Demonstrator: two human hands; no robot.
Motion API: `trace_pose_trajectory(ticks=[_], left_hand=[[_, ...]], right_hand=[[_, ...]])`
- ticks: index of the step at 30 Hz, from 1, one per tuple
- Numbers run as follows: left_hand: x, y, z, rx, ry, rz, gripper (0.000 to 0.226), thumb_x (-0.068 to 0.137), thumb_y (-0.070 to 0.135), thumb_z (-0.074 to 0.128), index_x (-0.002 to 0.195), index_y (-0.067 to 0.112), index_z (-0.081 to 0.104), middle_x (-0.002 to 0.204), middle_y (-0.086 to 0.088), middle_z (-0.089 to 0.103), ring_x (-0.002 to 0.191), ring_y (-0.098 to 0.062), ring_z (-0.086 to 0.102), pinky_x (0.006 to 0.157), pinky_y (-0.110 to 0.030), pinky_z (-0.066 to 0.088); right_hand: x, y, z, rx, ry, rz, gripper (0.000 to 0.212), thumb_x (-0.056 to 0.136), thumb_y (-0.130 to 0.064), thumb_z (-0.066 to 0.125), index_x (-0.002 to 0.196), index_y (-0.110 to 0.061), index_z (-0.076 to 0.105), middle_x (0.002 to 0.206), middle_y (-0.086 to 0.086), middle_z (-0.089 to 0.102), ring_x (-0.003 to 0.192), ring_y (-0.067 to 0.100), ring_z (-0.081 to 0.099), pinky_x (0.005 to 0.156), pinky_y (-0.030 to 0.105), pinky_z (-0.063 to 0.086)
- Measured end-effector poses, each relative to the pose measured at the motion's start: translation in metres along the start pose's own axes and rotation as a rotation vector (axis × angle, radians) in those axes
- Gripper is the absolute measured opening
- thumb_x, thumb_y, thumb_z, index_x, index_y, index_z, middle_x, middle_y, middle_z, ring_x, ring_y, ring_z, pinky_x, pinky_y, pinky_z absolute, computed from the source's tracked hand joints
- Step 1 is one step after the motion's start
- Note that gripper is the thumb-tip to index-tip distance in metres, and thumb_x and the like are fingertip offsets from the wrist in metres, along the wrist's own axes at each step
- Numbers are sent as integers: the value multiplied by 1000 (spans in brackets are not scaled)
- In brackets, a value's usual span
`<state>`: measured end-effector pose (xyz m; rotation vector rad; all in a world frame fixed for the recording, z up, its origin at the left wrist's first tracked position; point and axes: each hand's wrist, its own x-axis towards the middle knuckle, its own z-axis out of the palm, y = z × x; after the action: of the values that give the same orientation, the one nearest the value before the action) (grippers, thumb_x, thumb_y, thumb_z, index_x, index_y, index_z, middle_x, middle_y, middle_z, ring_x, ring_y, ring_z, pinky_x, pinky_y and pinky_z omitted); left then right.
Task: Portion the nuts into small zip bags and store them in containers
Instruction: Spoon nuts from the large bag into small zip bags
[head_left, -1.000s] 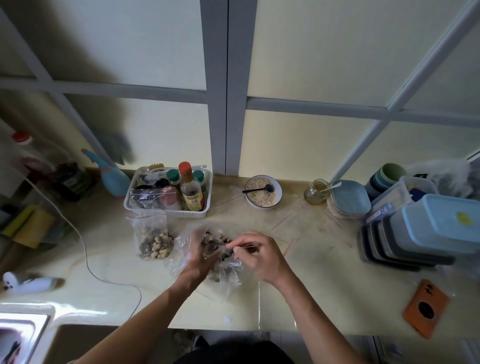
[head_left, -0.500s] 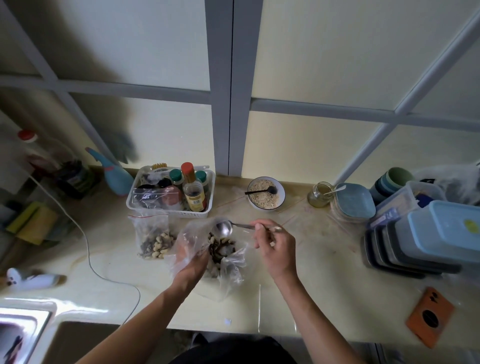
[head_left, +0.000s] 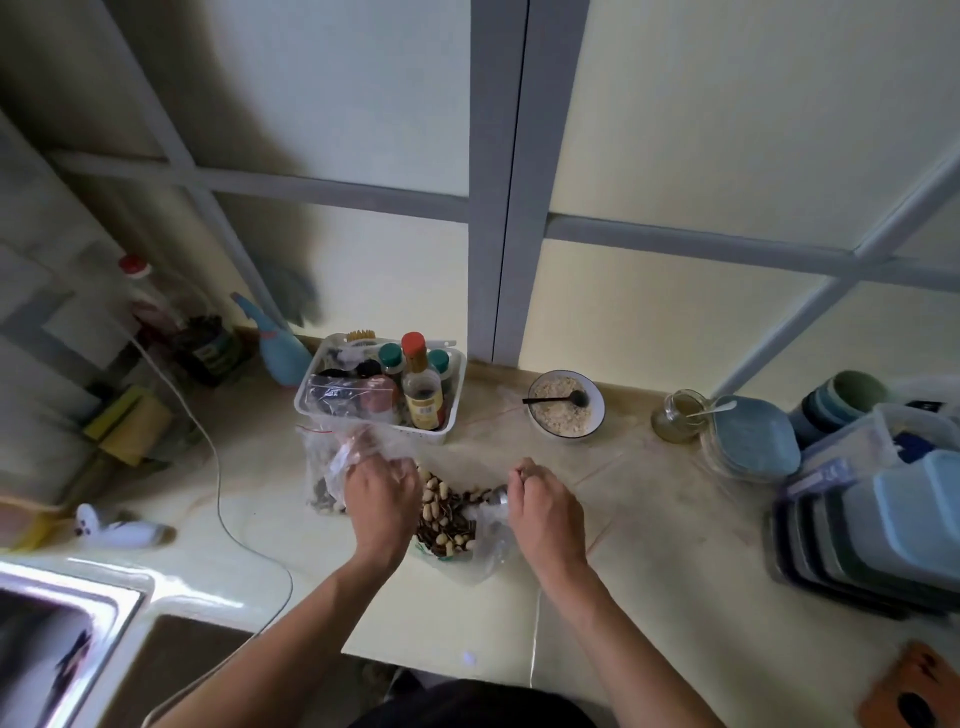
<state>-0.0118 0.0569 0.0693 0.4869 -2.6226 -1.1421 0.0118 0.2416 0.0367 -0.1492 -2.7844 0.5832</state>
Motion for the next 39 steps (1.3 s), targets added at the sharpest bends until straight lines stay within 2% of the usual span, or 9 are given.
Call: trace_pose_trajectory(ticks=[8, 13, 21, 24, 28, 30, 33, 35, 39], left_hand=[[-5, 19, 5, 20, 16, -39, 21, 87, 7, 58, 70, 1, 49, 69, -19, 57, 66, -35, 53, 61, -46, 46], [-8, 12, 9, 17, 2, -65, 17, 87, 8, 61, 74, 1, 50, 72, -20, 59, 68, -36, 56, 63, -50, 50], [-13, 27, 10, 46, 1, -24, 19, 83, 2, 65, 70, -3, 53, 66, -24, 58, 63, -37, 53, 59, -44, 43], [-17, 37, 14, 53, -22, 36, 22, 82, 2, 67, 66, -3, 53, 63, -22, 57, 62, -37, 53, 58, -40, 39], [-20, 47, 15, 72, -136, 126, 20, 81, 9, 71, 76, -6, 58, 67, -20, 60, 63, -36, 55, 57, -38, 40], [-24, 53, 15, 110, -219, 210, 29, 76, 8, 77, 85, -14, 60, 59, -17, 57, 54, -35, 55, 52, -32, 35], [-33, 62, 17, 135, -272, 353, 27, 76, 15, 65, 82, -11, 59, 46, -7, 49, 38, -29, 48, 40, -28, 34], [-36, 60, 24, 167, -231, 412, 42, 81, 27, 47, 82, -13, 61, 44, 7, 38, 40, -20, 38, 43, -27, 31], [-46, 60, 27, 155, -287, 425, 50, 82, 29, 42, 109, -10, 59, 48, -2, 56, 40, -25, 48, 43, -26, 31]], right_hand=[[18, 5, -1, -93, 129, -3, 29, 97, -19, 44, 83, -12, 68, 65, 3, 59, 49, 22, 60, 40, 26, 46], [11, -3, 3, 28, 100, -103, 37, 99, -28, 39, 81, -14, 68, 66, 1, 61, 50, 21, 59, 43, 24, 43], [-4, -21, 22, 28, -91, -191, 5, 92, -19, 68, 89, -16, 64, 71, 3, 61, 54, 24, 63, 47, 28, 48], [-9, -29, 26, 67, -96, -171, 13, 90, -20, 72, 85, -16, 60, 70, 3, 60, 53, 22, 62, 46, 27, 44], [-9, -28, 38, -29, -172, -140, 25, 96, -27, 36, 95, -23, 60, 81, -3, 66, 67, 17, 67, 59, 26, 49], [-8, -20, 40, -65, -186, -124, 25, 97, -27, 34, 98, -25, 59, 87, -5, 66, 77, 15, 67, 67, 26, 50], [-12, -11, 30, 131, -133, 39, 12, 97, -19, 53, 86, -19, 59, 78, -2, 67, 68, 18, 64, 61, 28, 42], [-13, -8, 24, 361, -142, 236, 19, 101, -20, 54, 83, -18, 59, 75, 0, 69, 67, 20, 62, 61, 30, 38], [-13, 6, 20, 553, -201, 521, 43, 103, -34, 43, 63, -27, 60, 54, -16, 59, 58, 2, 55, 60, 20, 33]])
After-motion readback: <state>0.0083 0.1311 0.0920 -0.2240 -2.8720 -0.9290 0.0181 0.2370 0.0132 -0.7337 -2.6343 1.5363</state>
